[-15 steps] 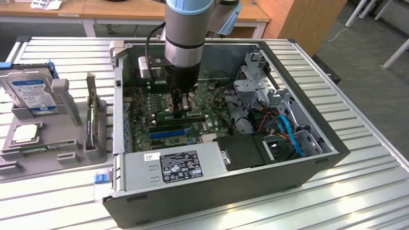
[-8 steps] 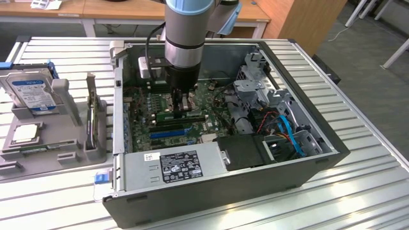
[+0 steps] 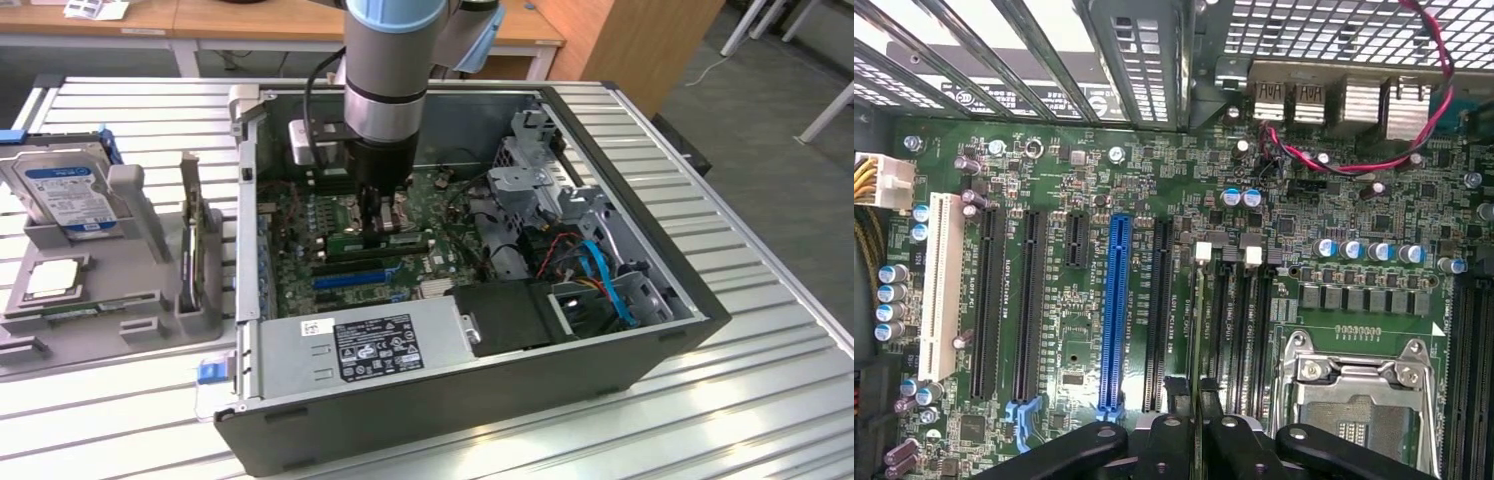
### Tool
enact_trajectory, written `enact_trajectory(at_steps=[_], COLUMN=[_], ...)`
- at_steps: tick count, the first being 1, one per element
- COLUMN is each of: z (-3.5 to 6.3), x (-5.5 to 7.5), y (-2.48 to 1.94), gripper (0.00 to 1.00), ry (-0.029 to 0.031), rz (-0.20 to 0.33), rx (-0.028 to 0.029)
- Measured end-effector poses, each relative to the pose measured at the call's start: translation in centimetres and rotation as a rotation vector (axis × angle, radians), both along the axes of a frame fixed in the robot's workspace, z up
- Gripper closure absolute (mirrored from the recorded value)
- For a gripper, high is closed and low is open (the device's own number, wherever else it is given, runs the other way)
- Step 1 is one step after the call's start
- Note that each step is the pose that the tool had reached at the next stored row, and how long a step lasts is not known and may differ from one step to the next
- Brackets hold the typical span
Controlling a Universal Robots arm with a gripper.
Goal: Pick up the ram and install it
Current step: 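Insert the ram into the slot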
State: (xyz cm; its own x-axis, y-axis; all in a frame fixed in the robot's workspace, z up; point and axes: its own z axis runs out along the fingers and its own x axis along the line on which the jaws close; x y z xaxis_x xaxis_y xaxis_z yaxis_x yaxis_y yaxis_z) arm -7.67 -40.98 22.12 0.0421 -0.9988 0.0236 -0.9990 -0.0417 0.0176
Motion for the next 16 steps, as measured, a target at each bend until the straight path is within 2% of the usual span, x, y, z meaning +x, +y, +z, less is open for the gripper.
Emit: enact_trajectory(at_steps=[16], z=[0.22], x=[0.00], y=[0.01], gripper=[0.87], ry=[-0.0001], rz=[-0.004], rx=[0.0004])
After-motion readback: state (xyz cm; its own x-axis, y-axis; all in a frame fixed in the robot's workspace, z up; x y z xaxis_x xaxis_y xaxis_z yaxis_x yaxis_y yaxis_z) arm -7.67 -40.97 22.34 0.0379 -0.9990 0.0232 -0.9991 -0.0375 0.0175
